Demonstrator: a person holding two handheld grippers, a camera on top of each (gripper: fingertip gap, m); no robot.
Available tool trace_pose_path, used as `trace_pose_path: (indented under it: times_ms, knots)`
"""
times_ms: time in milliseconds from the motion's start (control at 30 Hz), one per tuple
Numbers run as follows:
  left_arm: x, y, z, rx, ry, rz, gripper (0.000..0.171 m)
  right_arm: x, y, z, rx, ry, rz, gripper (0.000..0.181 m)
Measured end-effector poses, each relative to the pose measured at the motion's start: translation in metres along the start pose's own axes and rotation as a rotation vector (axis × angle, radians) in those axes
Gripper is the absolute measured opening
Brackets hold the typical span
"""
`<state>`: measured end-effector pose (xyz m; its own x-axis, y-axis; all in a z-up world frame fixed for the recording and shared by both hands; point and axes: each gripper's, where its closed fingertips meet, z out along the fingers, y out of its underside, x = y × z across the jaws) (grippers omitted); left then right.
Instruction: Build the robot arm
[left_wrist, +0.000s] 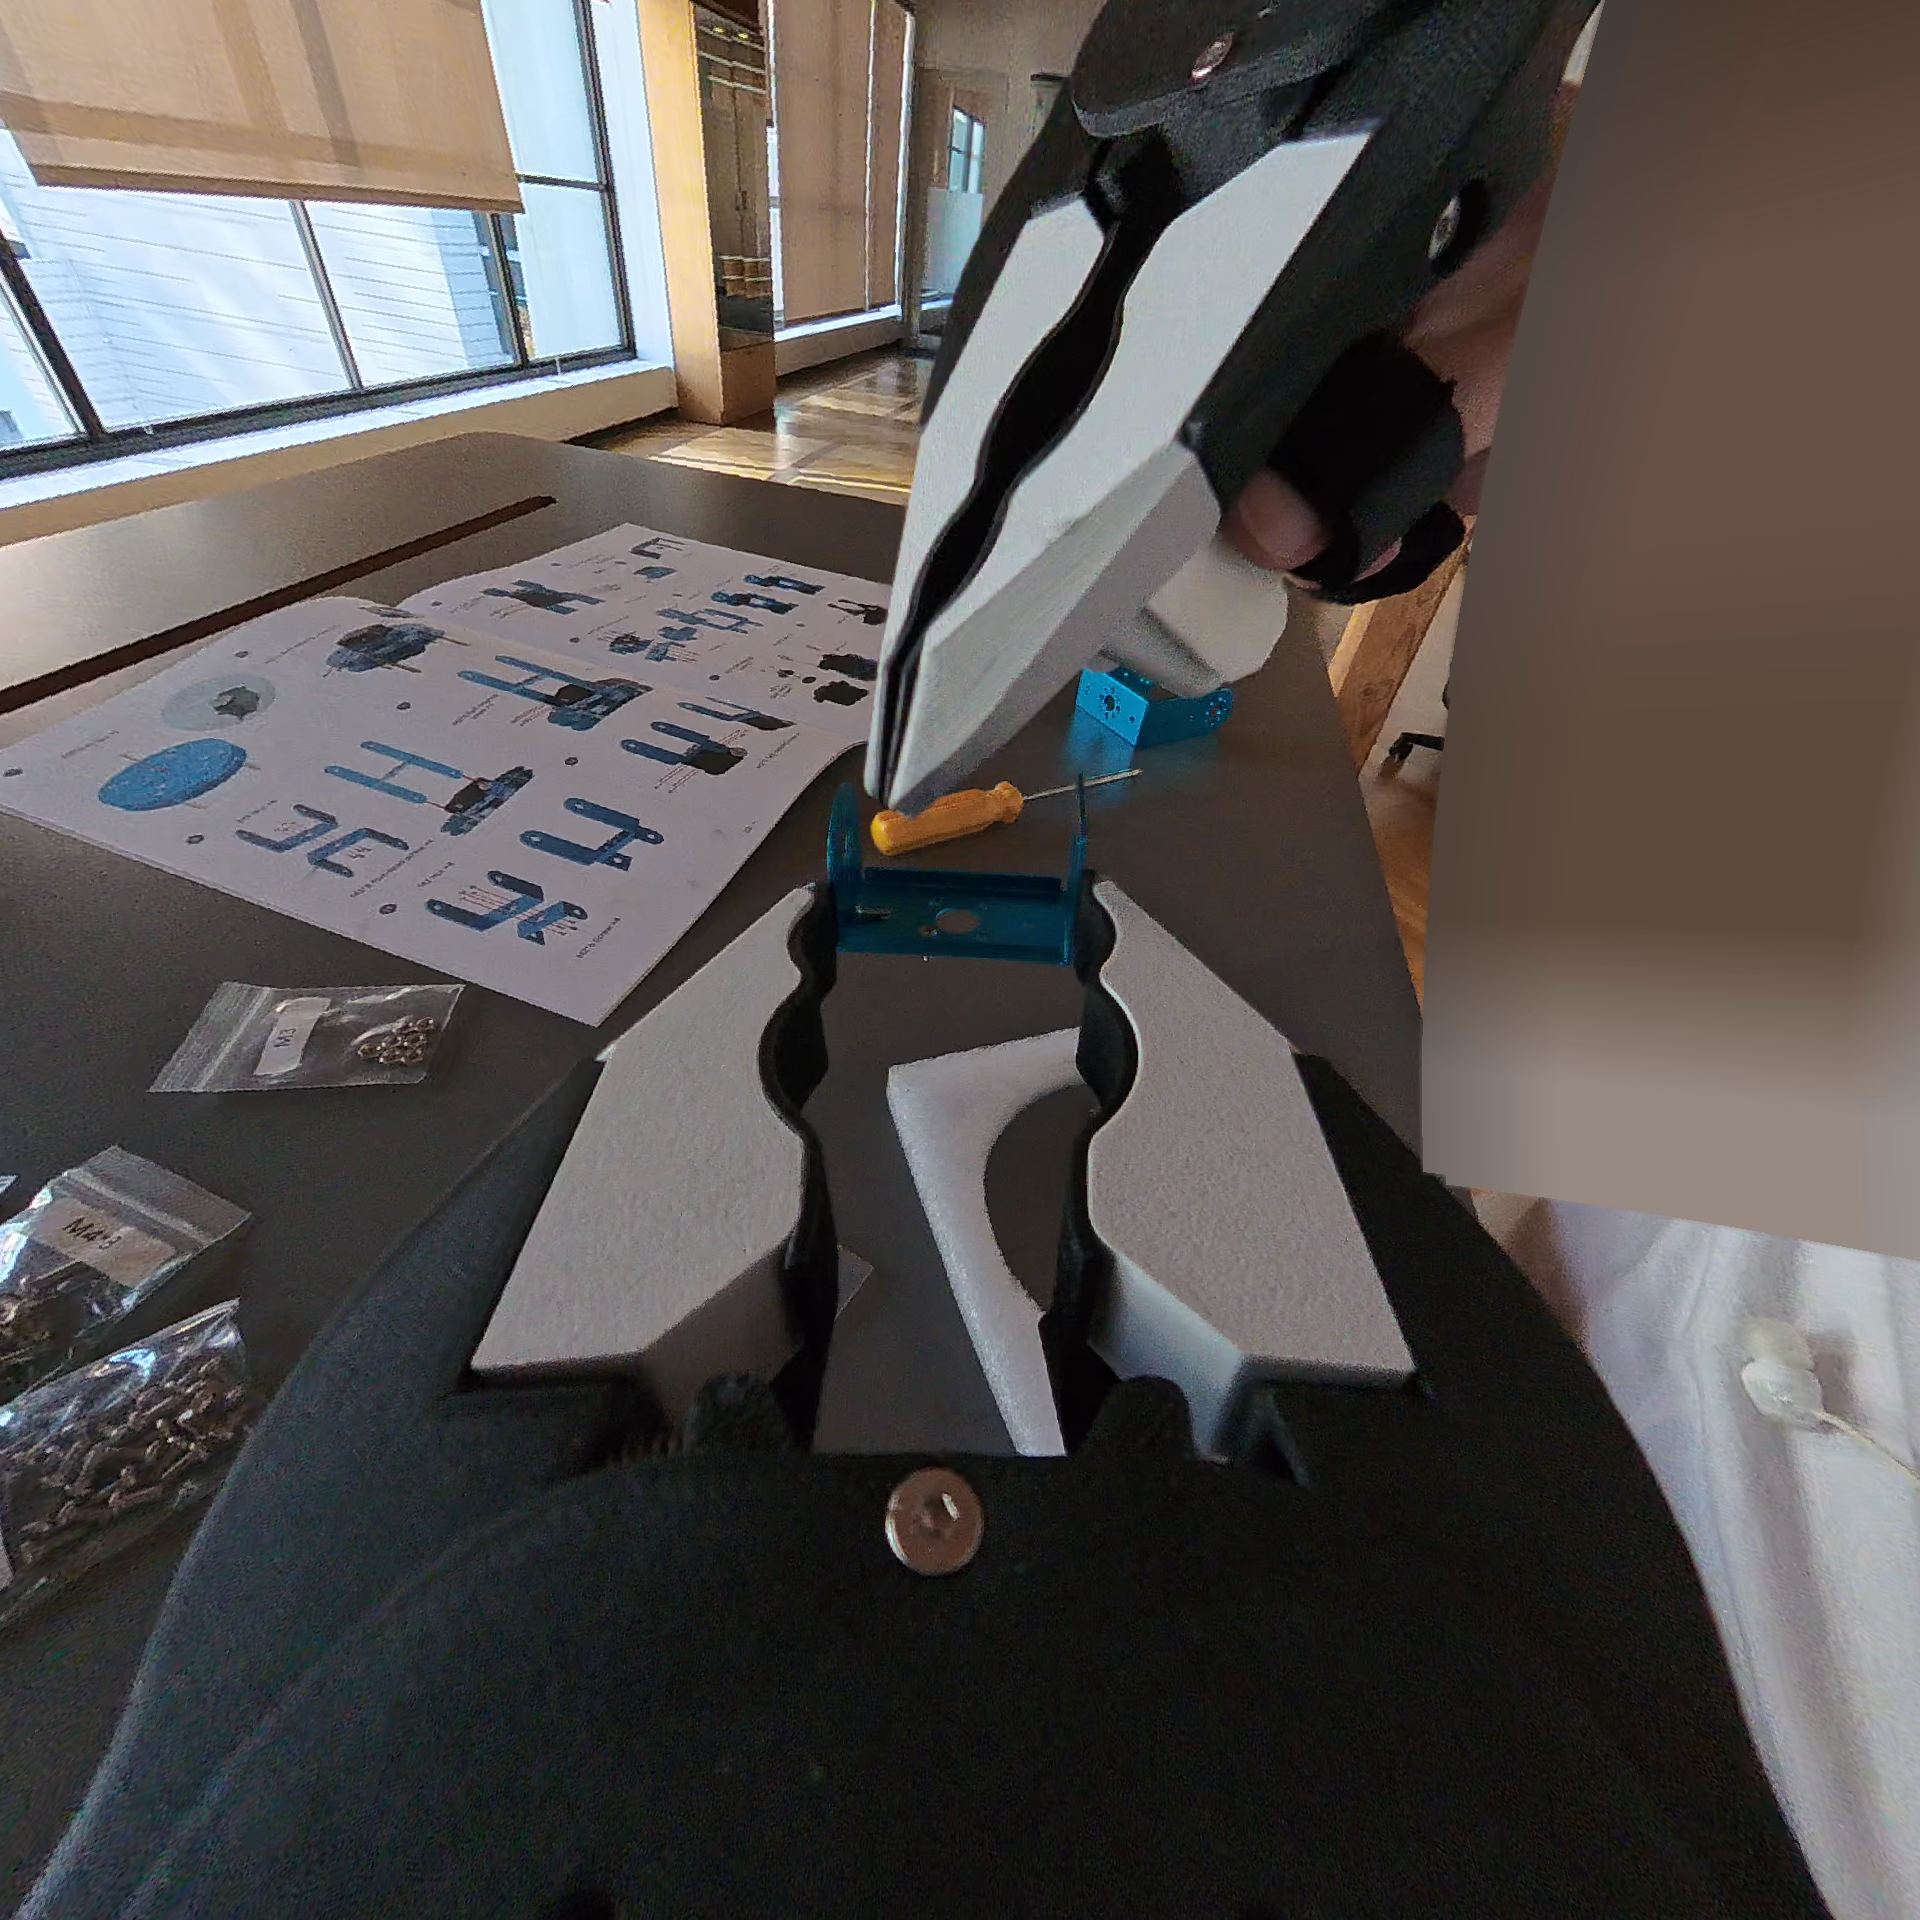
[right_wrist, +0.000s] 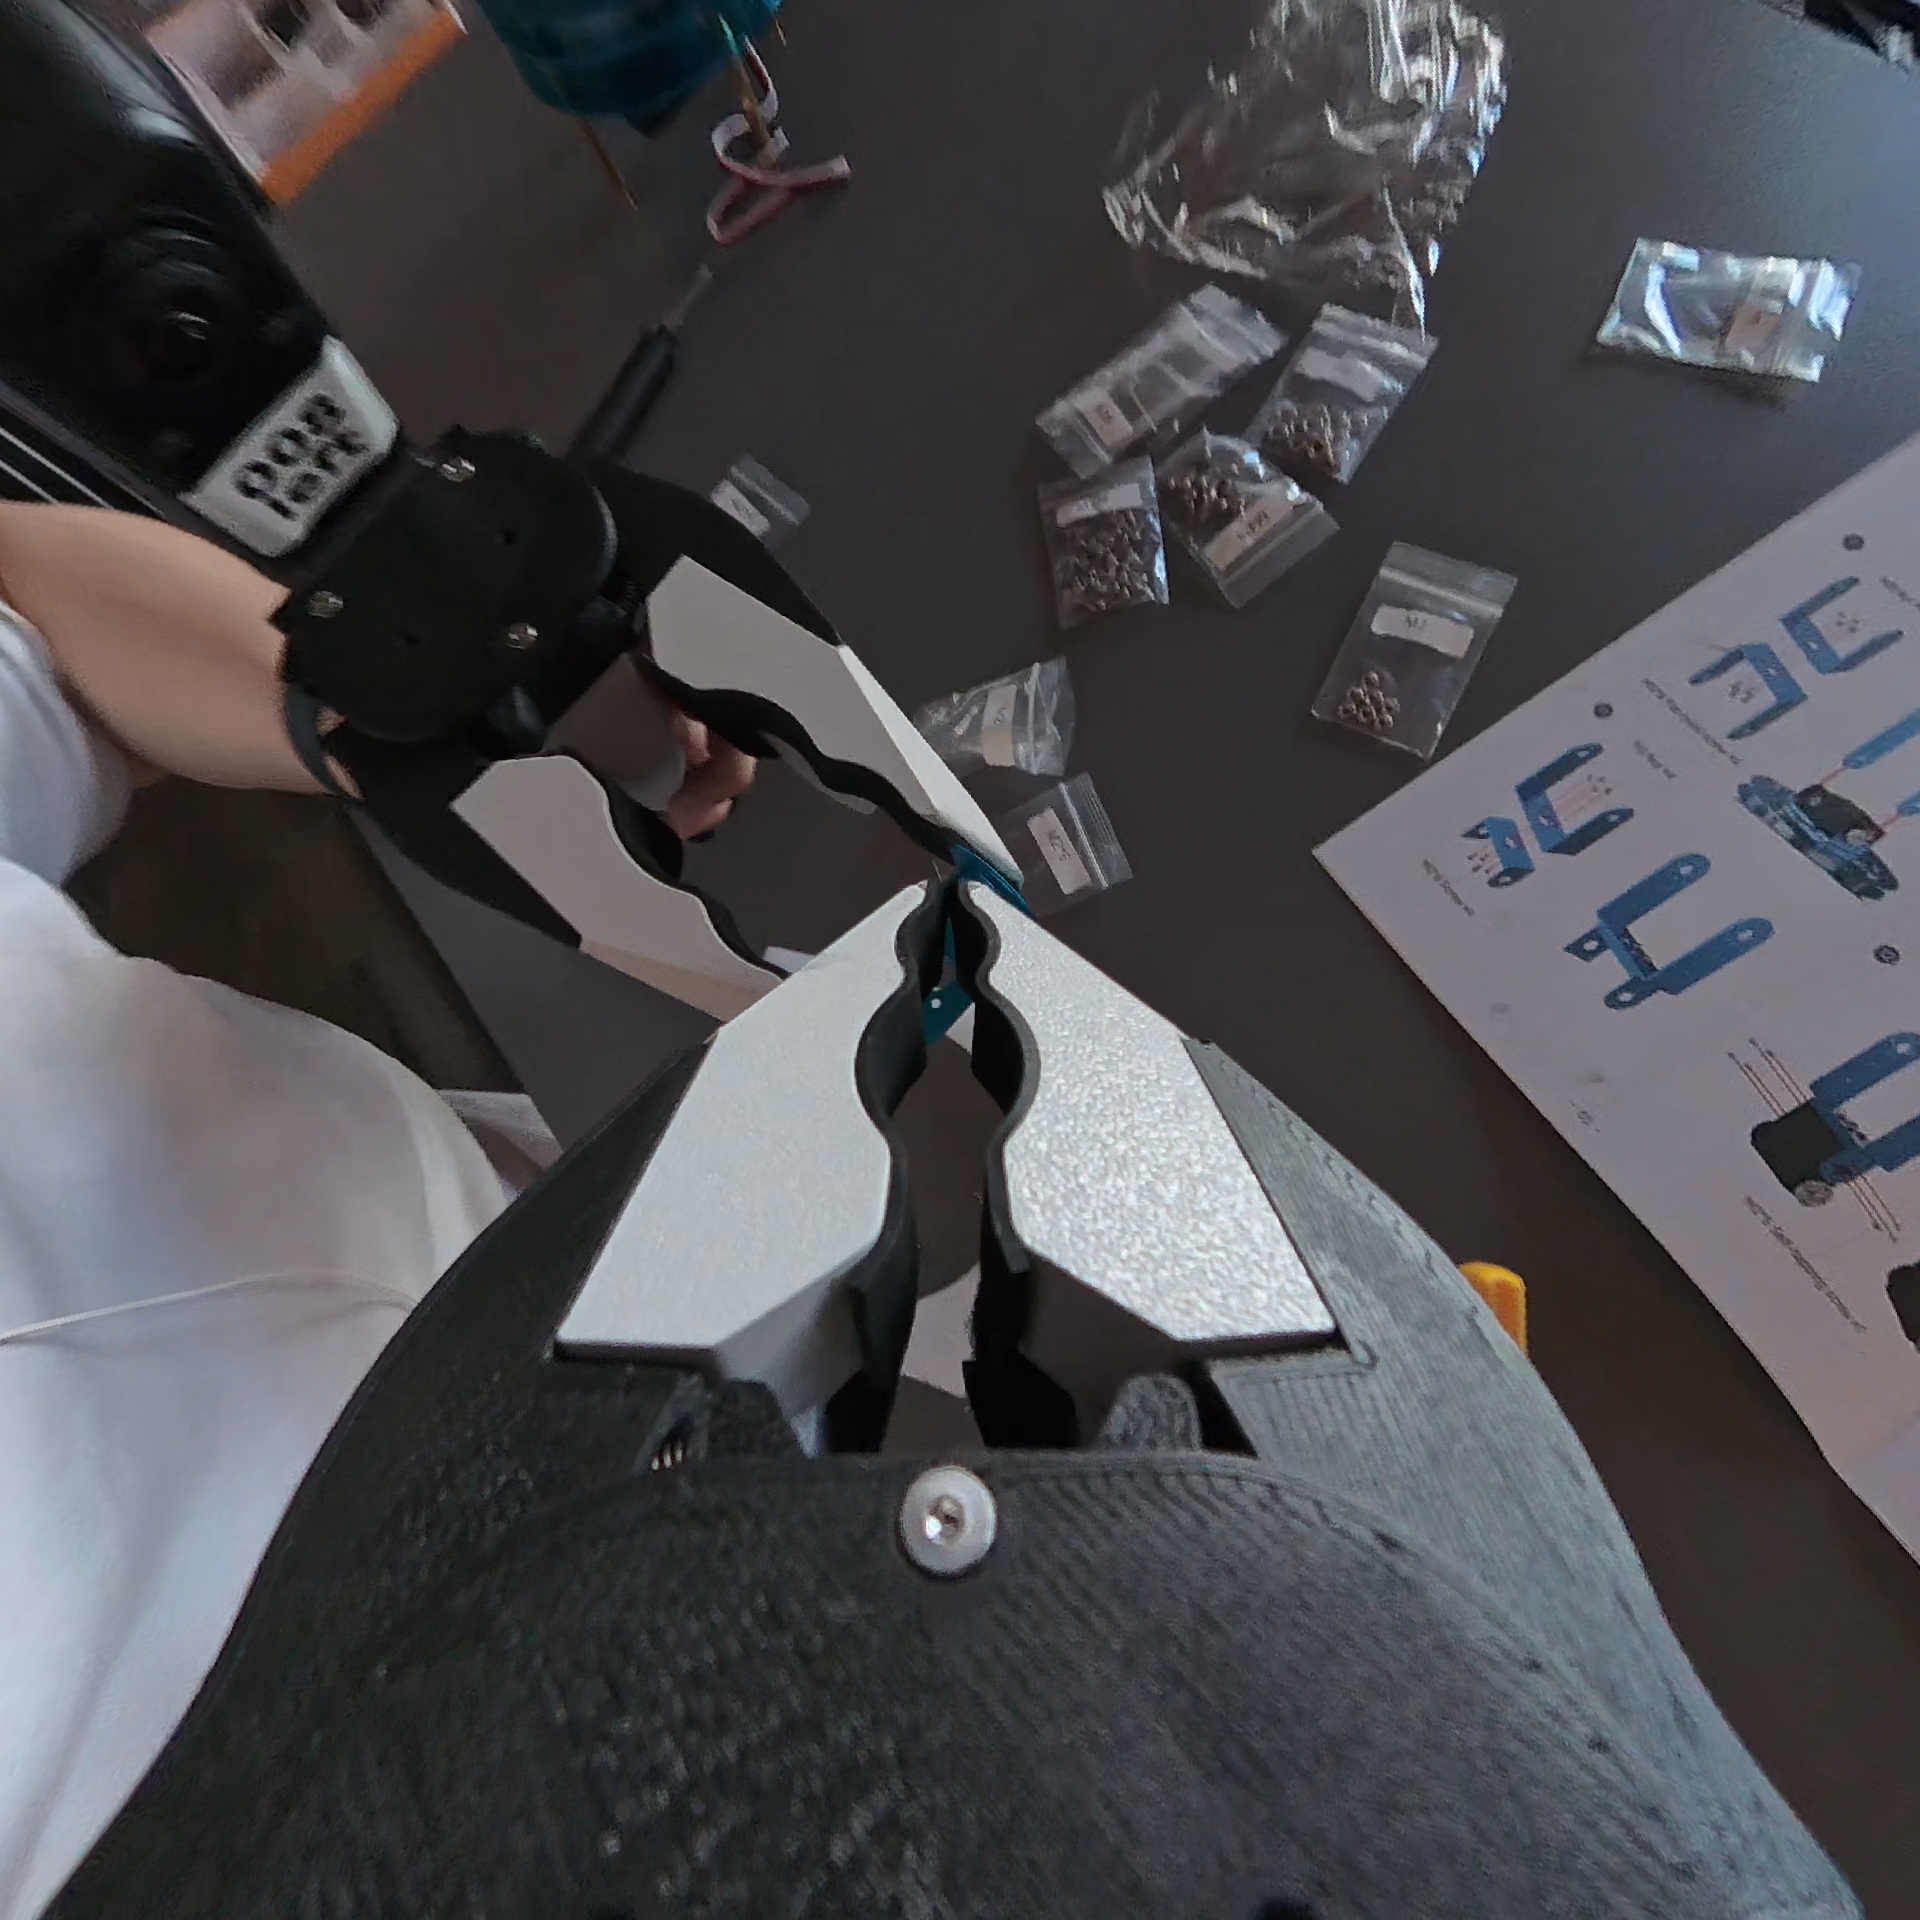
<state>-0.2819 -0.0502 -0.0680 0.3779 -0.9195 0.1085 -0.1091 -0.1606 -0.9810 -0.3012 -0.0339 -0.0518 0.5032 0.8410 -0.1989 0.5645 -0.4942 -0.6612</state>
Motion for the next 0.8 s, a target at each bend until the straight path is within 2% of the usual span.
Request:
trace_pose_path:
  times_ms: [33, 133, 233, 467, 800]
  knots:
    - [-0.002, 0.002, 0.001, -0.007, -0.016, -0.001, 0.045, 0.001, 0.004, 0.004, -0.04, 0.024, -0.003, 0.0]
    - [-0.006, 0.004, 0.001, -0.012, -0.064, 0.005, 0.045, 0.001, 0.009, 0.011, -0.105, 0.066, -0.02, 0.001]
    - [-0.01, 0.003, 0.0, -0.009, -0.104, 0.017, 0.045, 0.007, 0.008, 0.015, -0.13, 0.13, -0.051, 0.002]
    - [-0.015, 0.001, -0.001, -0.001, -0.172, 0.038, 0.045, 0.009, 0.007, 0.024, -0.171, 0.175, -0.062, 0.008]
    - [-0.024, 0.0, -0.005, -0.018, -0.244, 0.07, 0.045, 0.011, 0.0, 0.033, -0.167, 0.256, -0.088, 0.003]
